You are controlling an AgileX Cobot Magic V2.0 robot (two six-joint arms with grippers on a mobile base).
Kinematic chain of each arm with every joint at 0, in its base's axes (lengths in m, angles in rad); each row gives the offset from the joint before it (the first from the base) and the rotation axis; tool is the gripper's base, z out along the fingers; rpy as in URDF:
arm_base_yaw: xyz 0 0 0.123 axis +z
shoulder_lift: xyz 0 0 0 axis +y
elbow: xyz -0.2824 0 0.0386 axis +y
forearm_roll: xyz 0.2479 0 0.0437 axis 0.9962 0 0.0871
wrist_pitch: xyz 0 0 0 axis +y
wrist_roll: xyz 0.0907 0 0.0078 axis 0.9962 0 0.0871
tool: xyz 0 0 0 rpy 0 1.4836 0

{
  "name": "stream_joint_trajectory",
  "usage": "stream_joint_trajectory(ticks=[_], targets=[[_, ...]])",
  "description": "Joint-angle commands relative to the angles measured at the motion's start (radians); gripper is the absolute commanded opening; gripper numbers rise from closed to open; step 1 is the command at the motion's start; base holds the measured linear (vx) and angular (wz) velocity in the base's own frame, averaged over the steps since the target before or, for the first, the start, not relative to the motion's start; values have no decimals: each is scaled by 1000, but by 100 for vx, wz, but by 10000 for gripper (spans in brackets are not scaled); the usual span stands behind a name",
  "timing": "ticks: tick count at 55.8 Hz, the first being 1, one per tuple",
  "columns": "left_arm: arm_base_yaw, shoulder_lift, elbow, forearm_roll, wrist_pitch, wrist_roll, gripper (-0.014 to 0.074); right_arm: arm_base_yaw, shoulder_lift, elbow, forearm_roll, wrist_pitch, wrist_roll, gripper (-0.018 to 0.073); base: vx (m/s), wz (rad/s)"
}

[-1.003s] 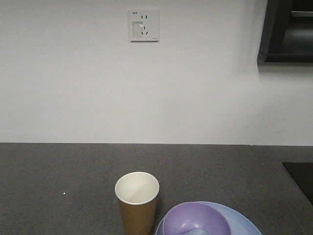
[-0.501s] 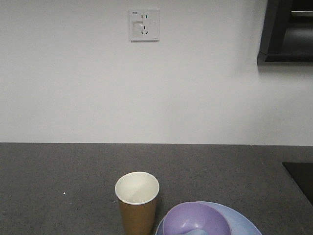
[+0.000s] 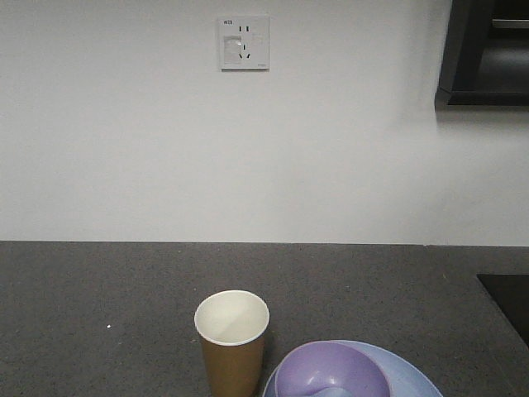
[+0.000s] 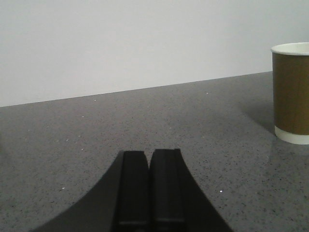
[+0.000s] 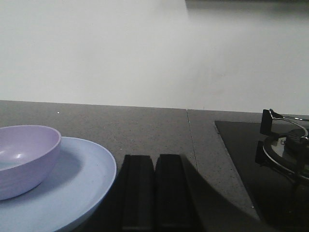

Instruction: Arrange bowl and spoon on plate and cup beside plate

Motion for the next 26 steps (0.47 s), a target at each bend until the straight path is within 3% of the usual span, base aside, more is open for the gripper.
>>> stream_joint_trajectory(ticks=[1,26], targets=[[0,-16,-26,-3,-82,0,1,-6,-5,3,-8,-83,-4,-8,0,0],[0,-16,-26,-3,-82,0,1,-6,-5,3,-8,-83,-4,-8,0,0]])
